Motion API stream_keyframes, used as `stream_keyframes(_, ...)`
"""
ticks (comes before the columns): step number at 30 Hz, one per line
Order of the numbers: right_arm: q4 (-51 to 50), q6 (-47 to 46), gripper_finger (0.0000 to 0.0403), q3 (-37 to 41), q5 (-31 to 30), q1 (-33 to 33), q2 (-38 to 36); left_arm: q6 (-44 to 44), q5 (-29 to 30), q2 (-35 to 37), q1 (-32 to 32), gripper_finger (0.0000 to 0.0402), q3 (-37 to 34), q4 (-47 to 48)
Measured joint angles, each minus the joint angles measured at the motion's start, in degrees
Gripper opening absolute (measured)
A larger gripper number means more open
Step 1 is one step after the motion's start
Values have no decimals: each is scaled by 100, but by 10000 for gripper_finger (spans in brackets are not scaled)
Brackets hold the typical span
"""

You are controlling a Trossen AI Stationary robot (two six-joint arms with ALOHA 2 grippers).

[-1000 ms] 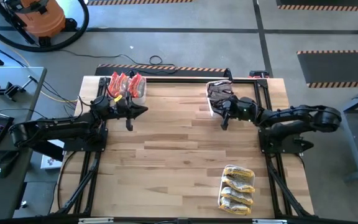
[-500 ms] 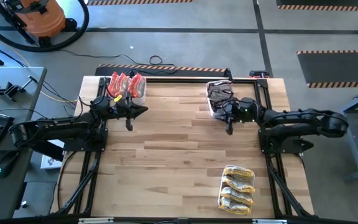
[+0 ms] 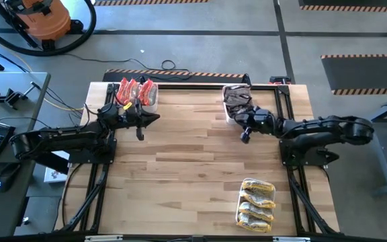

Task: Sort Maruchan noodles
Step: Adjust the top right white bin, then return to Home Position

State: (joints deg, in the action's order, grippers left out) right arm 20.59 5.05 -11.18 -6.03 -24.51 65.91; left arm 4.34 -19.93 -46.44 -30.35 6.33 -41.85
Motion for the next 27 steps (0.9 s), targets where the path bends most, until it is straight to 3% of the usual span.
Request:
stream_keyframes(6,1288,-54,0,-2,-1,-140,864,-42,1,0,1,3,0,12)
stream_keyframes(10,1744,9,0,-2,39,-211,1021,-48,10,0,0,3,2,12)
stream_keyframes(17,1640,-54,0,-4,401,-142,274,-54,8,0,0,3,2,21)
stream_keyframes(24,1446,-175,0,-4,2069,353,-626,-138,-147,30,4,3,-169,-146)
stream_keyframes(27,1444,-128,0,-2,2404,500,-965,-54,-156,168,2,3,-340,-199)
